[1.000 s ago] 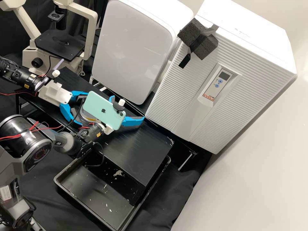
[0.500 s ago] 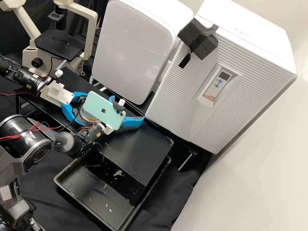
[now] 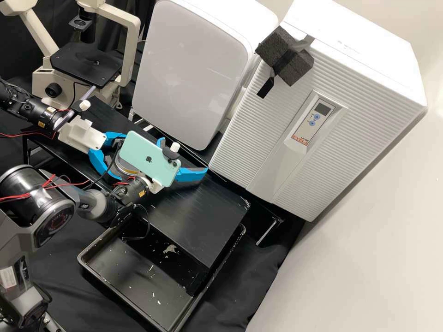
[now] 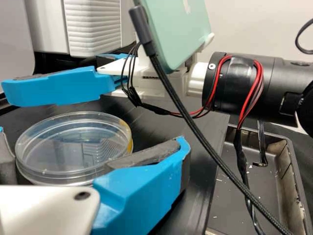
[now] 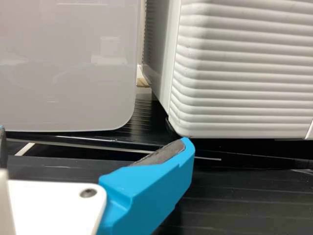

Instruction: Place the petri dish on the microscope

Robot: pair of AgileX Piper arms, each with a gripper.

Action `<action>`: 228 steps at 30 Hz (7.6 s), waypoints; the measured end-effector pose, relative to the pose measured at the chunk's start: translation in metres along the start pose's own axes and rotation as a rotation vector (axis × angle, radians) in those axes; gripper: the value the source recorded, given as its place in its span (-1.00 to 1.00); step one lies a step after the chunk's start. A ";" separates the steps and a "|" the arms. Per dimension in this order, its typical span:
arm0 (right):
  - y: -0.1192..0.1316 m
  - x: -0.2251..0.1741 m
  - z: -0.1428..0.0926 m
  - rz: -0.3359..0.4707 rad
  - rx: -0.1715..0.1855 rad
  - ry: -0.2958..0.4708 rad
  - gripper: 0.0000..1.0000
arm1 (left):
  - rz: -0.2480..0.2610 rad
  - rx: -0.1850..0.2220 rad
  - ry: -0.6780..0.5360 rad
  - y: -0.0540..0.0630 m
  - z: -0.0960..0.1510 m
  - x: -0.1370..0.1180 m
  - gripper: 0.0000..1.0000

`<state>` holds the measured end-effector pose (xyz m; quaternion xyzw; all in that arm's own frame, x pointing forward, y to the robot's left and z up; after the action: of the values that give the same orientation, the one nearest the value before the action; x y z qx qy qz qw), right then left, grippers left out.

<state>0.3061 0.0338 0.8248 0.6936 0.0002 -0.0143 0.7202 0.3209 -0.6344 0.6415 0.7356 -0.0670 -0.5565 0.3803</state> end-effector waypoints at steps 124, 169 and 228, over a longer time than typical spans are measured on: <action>0.000 0.000 0.000 0.000 0.000 0.000 1.00 | 0.160 -0.101 0.270 -0.002 -0.029 -0.084 -1.00; 0.000 0.000 0.000 0.000 0.000 0.000 1.00 | 0.140 -0.076 0.261 -0.007 -0.027 -0.081 1.00; 0.000 0.000 0.000 0.000 0.000 0.000 1.00 | 0.121 -0.042 0.268 -0.013 -0.034 -0.067 -1.00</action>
<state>0.3061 0.0338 0.8248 0.6936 0.0002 -0.0143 0.7202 0.3216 -0.5736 0.6882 0.7898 -0.0485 -0.4307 0.4340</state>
